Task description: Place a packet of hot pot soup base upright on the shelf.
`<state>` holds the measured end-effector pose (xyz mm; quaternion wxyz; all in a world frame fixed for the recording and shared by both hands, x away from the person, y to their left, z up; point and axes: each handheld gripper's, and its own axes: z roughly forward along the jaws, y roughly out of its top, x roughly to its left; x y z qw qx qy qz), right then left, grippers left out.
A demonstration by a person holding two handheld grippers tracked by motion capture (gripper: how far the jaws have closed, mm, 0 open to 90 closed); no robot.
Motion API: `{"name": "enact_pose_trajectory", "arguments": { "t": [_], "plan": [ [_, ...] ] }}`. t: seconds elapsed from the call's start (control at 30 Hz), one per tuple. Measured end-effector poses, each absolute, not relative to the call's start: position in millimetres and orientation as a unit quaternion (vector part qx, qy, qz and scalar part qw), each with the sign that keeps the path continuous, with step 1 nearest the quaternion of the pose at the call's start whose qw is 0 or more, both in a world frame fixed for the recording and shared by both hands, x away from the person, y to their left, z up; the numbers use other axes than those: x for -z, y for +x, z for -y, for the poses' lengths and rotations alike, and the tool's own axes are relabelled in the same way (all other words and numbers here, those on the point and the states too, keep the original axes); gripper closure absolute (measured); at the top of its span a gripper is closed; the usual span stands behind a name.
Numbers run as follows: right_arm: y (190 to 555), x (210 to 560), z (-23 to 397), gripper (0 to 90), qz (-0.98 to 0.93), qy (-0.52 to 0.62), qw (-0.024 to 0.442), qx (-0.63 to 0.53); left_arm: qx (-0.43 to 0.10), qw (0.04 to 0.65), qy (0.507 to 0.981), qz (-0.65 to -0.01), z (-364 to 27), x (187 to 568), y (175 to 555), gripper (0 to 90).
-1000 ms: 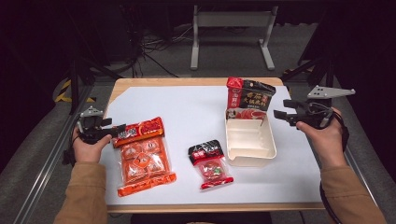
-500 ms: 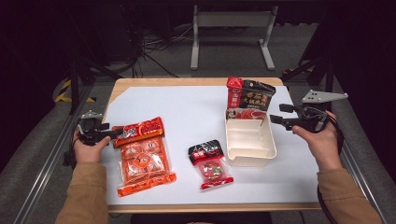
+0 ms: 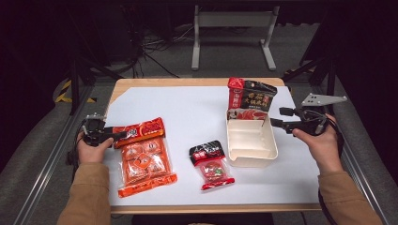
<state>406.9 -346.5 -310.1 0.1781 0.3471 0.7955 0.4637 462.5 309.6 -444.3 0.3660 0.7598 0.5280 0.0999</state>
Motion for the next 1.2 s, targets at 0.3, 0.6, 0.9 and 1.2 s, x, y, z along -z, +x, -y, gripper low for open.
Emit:
{"name": "enact_pose_trajectory", "arguments": {
  "t": [0.3, 0.6, 0.9, 1.2],
  "plan": [
    [406.3, 309.9, 346.9, 36.4, -0.797, 0.347, 0.174, -0.463, -0.079, 0.376, 0.767, -0.513, -305.8, 444.6, 462.2, 39.0],
    [408.3, 312.8, 344.2, 36.0, -0.799, 0.347, 0.165, -0.463, -0.059, 0.383, 0.773, -0.501, -303.6, 446.7, 461.9, 51.7],
    [409.3, 316.0, 341.1, 36.0, -0.8, 0.342, 0.16, -0.466, -0.036, 0.41, 0.761, -0.501, -308.2, 448.1, 459.2, 66.0],
    [409.9, 318.7, 337.9, 35.8, -0.801, 0.338, 0.155, -0.469, -0.043, 0.403, 0.775, -0.485, -301.4, 449.1, 458.3, 78.7]
  ]
}}
